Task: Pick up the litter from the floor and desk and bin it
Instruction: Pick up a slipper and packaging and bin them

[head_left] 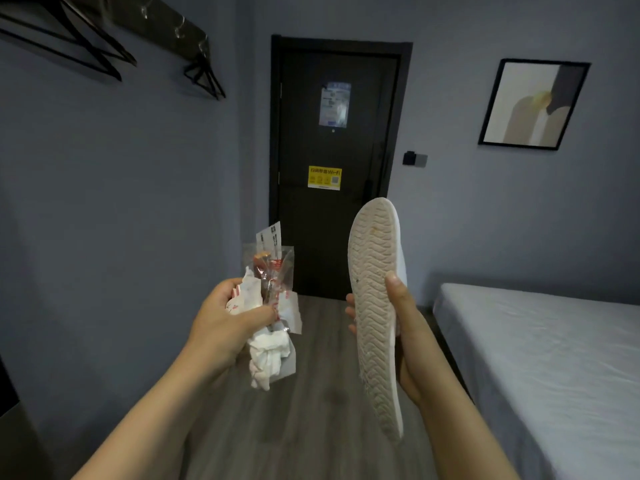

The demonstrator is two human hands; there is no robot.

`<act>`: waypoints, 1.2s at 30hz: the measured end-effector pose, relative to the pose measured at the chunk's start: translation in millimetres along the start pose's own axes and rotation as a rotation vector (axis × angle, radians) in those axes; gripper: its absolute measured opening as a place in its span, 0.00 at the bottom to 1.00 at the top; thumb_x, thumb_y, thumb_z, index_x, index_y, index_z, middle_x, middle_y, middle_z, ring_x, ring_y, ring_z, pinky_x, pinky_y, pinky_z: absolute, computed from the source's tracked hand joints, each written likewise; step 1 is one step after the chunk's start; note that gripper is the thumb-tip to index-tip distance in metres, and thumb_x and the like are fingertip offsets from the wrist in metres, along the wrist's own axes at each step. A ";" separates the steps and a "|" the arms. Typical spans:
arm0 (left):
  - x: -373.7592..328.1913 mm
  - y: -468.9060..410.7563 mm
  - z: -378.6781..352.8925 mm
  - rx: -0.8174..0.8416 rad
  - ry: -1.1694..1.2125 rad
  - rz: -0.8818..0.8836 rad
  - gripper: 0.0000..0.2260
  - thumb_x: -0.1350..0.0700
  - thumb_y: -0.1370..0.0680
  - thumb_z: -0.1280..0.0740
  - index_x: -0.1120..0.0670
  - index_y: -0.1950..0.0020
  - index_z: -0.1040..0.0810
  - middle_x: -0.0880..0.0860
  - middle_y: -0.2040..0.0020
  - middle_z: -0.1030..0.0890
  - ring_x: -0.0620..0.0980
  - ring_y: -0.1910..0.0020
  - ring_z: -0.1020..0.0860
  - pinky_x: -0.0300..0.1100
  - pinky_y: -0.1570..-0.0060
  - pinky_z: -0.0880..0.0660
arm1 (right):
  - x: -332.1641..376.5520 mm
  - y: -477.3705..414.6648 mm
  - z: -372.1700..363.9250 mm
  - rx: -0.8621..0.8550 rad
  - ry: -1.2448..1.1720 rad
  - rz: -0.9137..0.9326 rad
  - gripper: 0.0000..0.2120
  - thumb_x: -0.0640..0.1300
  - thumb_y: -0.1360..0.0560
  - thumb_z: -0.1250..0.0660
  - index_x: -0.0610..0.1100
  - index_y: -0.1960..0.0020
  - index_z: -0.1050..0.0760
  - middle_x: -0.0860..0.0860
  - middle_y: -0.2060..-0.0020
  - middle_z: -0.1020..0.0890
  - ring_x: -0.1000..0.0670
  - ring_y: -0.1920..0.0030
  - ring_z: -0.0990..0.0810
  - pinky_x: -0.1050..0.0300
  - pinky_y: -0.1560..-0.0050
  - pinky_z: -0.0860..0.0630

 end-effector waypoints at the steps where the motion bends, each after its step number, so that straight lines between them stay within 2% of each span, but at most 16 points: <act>1: 7.1 -19.3 4.0 -0.007 0.003 0.003 0.21 0.58 0.42 0.30 0.55 0.50 0.22 0.55 0.60 0.17 0.53 0.63 0.19 0.49 0.61 0.23 | -8.3 -17.9 -4.4 0.005 -0.008 -0.006 0.43 0.75 0.52 0.27 0.55 0.42 0.26 0.46 0.46 0.17 0.46 0.44 0.18 0.42 0.38 0.25; 3: 20.7 -59.4 13.8 -0.014 0.011 0.010 0.21 0.58 0.43 0.30 0.54 0.50 0.22 0.56 0.58 0.17 0.55 0.61 0.19 0.52 0.58 0.22 | -23.1 -56.0 -14.8 0.011 -0.004 -0.007 0.41 0.74 0.50 0.27 0.55 0.43 0.25 0.45 0.46 0.16 0.45 0.44 0.18 0.41 0.37 0.26; 9: 45.4 -185.1 72.6 -0.100 0.049 0.022 0.24 0.55 0.46 0.28 0.53 0.51 0.22 0.56 0.57 0.17 0.55 0.60 0.19 0.51 0.57 0.23 | -51.7 -182.6 -61.9 0.030 0.050 -0.033 0.38 0.75 0.48 0.28 0.57 0.44 0.25 0.47 0.45 0.17 0.46 0.44 0.18 0.41 0.36 0.26; 12: 58.9 -245.3 101.3 -0.132 0.085 0.033 0.20 0.58 0.44 0.29 0.52 0.53 0.22 0.54 0.60 0.17 0.54 0.62 0.19 0.49 0.59 0.23 | -70.0 -240.9 -84.2 0.060 0.097 -0.049 0.35 0.74 0.45 0.30 0.59 0.42 0.27 0.48 0.43 0.18 0.47 0.43 0.18 0.41 0.36 0.27; 16: 94.1 -310.5 122.2 -0.172 0.116 0.083 0.21 0.56 0.48 0.27 0.54 0.55 0.21 0.58 0.60 0.18 0.56 0.62 0.20 0.50 0.57 0.24 | -101.5 -304.1 -101.6 0.043 0.126 -0.102 0.30 0.72 0.40 0.34 0.60 0.42 0.27 0.48 0.44 0.18 0.47 0.43 0.19 0.41 0.37 0.25; 22: 133.6 -409.4 127.1 -0.213 0.107 0.142 0.20 0.60 0.43 0.29 0.59 0.51 0.23 0.57 0.60 0.19 0.54 0.63 0.22 0.46 0.61 0.25 | -142.5 -402.8 -110.5 0.050 0.154 -0.138 0.17 0.69 0.33 0.37 0.65 0.47 0.29 0.53 0.46 0.18 0.49 0.43 0.19 0.46 0.40 0.23; 25: 150.5 -461.8 125.8 -0.227 0.069 0.162 0.23 0.58 0.46 0.27 0.57 0.51 0.22 0.58 0.58 0.18 0.55 0.61 0.20 0.50 0.58 0.23 | -167.6 -464.5 -111.8 0.029 0.128 -0.197 0.16 0.67 0.32 0.37 0.62 0.48 0.30 0.49 0.45 0.20 0.46 0.43 0.21 0.44 0.40 0.24; 28: 166.2 -516.0 123.7 -0.278 0.012 0.175 0.25 0.54 0.48 0.27 0.54 0.52 0.22 0.56 0.58 0.17 0.56 0.60 0.18 0.52 0.57 0.22 | -189.4 -530.7 -109.2 0.051 0.104 -0.223 0.18 0.69 0.33 0.35 0.61 0.48 0.29 0.49 0.45 0.20 0.45 0.44 0.20 0.42 0.40 0.23; 31: 175.9 -570.2 118.3 -0.342 -0.093 0.189 0.19 0.54 0.43 0.29 0.53 0.53 0.22 0.56 0.58 0.17 0.56 0.59 0.18 0.52 0.58 0.22 | -204.9 -598.6 -103.8 0.096 0.074 -0.246 0.18 0.69 0.31 0.35 0.60 0.48 0.28 0.50 0.45 0.19 0.47 0.45 0.20 0.43 0.42 0.22; 34: 186.4 -615.3 110.6 -0.381 -0.151 0.202 0.15 0.57 0.38 0.28 0.55 0.52 0.22 0.56 0.59 0.17 0.55 0.60 0.18 0.46 0.63 0.24 | -215.4 -662.6 -102.8 0.150 0.099 -0.277 0.21 0.70 0.34 0.36 0.60 0.47 0.28 0.50 0.45 0.19 0.47 0.45 0.19 0.44 0.42 0.22; 36: 199.5 -642.5 109.5 -0.412 -0.166 0.228 0.14 0.58 0.37 0.28 0.54 0.52 0.22 0.55 0.60 0.17 0.54 0.60 0.18 0.44 0.64 0.25 | -223.3 -700.6 -103.5 0.177 0.109 -0.302 0.16 0.69 0.32 0.36 0.60 0.50 0.27 0.50 0.48 0.18 0.47 0.47 0.18 0.44 0.42 0.22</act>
Point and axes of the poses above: each hand's wrist, its own y-axis away from the middle knuckle, its own z-axis out of the back of the hand, x = y × z, the point moved 3 cm from there along -y, towards the middle knuckle
